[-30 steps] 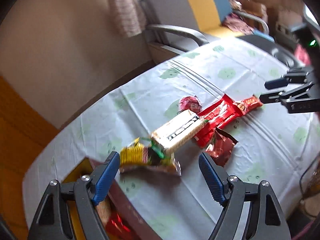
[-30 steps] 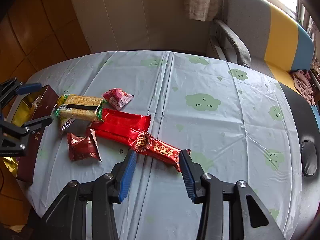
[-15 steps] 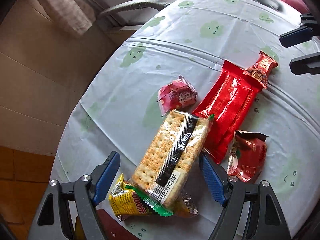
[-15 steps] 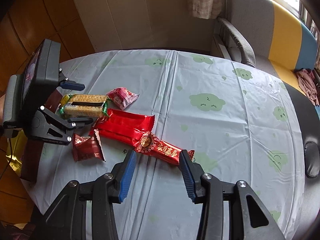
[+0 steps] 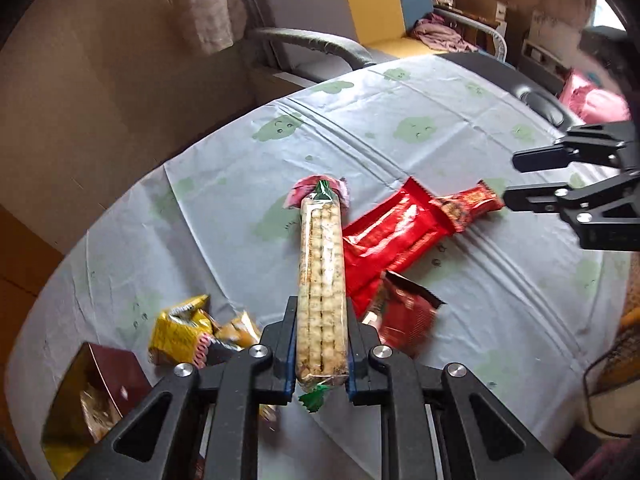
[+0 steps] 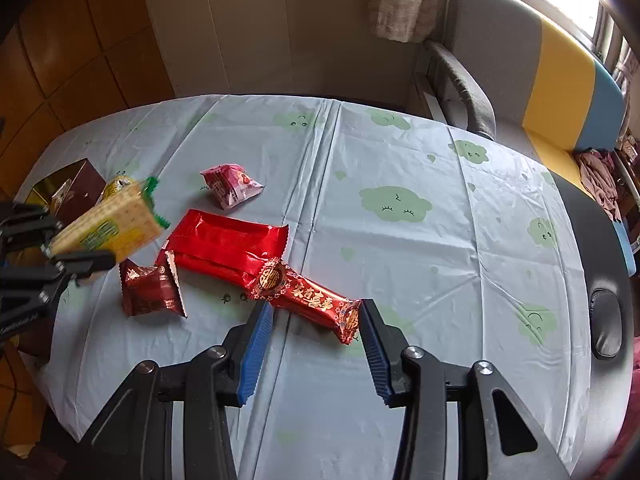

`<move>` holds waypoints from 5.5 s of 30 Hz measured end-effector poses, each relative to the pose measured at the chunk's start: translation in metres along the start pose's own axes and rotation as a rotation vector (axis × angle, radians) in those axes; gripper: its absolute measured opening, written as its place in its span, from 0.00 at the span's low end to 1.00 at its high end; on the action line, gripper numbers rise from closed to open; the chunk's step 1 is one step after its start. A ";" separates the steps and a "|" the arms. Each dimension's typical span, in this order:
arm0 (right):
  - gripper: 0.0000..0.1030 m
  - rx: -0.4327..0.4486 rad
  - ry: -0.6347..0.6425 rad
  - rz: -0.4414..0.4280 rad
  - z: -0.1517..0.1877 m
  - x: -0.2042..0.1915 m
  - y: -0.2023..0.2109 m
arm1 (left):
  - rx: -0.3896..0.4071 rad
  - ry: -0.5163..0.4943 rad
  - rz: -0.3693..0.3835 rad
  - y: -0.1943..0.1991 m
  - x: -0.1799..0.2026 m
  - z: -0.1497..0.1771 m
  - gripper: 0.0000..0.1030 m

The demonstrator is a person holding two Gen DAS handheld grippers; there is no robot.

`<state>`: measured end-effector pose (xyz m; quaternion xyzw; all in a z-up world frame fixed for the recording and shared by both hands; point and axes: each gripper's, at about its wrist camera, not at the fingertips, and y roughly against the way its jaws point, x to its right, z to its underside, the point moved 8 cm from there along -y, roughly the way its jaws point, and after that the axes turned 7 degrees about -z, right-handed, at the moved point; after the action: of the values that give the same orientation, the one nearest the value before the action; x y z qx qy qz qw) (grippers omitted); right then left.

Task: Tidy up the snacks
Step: 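Grasp the cracker pack with the left gripper and lift it, then grasp the yellow snack bag with the right gripper while the left gripper holds the cracker pack, then carry the cracker pack into the tin and release it with the left gripper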

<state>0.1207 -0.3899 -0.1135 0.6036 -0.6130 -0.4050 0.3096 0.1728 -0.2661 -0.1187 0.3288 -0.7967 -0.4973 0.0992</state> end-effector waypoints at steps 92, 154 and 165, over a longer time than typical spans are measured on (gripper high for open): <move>0.29 -0.066 0.451 -0.160 -0.031 -0.184 -0.012 | 0.179 0.221 0.003 0.045 0.073 0.147 0.49; 0.34 -0.199 0.490 -0.030 0.097 -0.096 -0.025 | 0.109 0.369 -0.241 0.089 0.035 0.136 0.46; 0.34 -0.186 0.511 -0.018 0.103 -0.102 -0.021 | 0.133 0.433 -0.298 0.109 0.010 0.135 0.46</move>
<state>0.0497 -0.2746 -0.1698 0.6607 -0.4698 -0.2967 0.5048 0.0533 -0.1424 -0.0927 0.5470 -0.7307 -0.3709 0.1714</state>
